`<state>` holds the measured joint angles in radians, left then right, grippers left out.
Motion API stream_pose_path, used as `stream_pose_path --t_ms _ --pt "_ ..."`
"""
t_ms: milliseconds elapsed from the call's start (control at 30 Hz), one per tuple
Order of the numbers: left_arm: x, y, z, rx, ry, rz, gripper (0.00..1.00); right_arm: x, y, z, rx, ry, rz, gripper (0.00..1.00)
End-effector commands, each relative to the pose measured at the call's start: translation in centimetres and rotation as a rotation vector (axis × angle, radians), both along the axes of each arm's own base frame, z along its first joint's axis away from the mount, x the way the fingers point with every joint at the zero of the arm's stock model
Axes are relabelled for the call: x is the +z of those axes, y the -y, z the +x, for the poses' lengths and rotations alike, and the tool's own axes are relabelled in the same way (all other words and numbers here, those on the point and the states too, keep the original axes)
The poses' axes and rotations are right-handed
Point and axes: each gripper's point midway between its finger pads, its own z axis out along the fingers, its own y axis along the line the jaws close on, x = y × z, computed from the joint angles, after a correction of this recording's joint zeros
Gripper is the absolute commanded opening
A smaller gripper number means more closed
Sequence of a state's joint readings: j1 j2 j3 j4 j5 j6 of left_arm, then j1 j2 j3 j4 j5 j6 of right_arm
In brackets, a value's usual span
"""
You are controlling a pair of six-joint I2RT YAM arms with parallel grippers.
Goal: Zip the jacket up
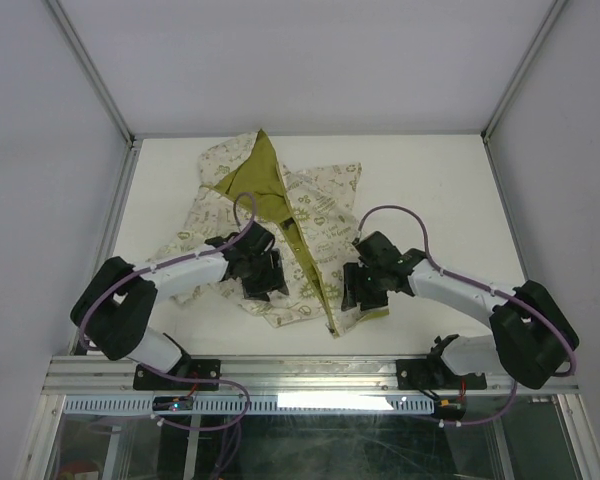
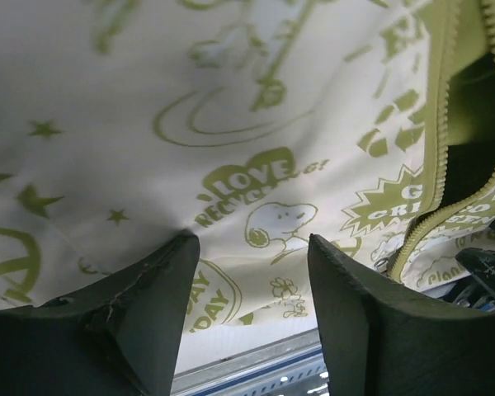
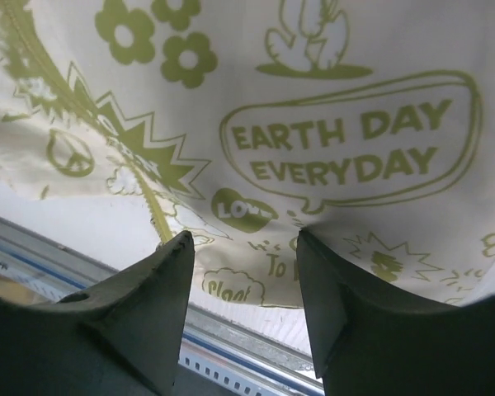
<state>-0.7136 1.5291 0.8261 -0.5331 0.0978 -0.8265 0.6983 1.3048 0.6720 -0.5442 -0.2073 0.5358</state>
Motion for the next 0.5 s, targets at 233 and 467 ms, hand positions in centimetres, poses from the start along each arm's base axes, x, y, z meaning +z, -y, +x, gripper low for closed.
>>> stream_pose_path --t_ms 233,467 --pt "2.0 -10.5 0.5 0.28 0.06 0.107 0.6 0.7 1.5 3.7 -0.086 0.138 -0.148 0.56" --pt "7.7 -6.4 0.4 0.178 0.135 -0.06 0.65 4.5 -1.1 1.7 0.074 0.191 -0.163 0.56"
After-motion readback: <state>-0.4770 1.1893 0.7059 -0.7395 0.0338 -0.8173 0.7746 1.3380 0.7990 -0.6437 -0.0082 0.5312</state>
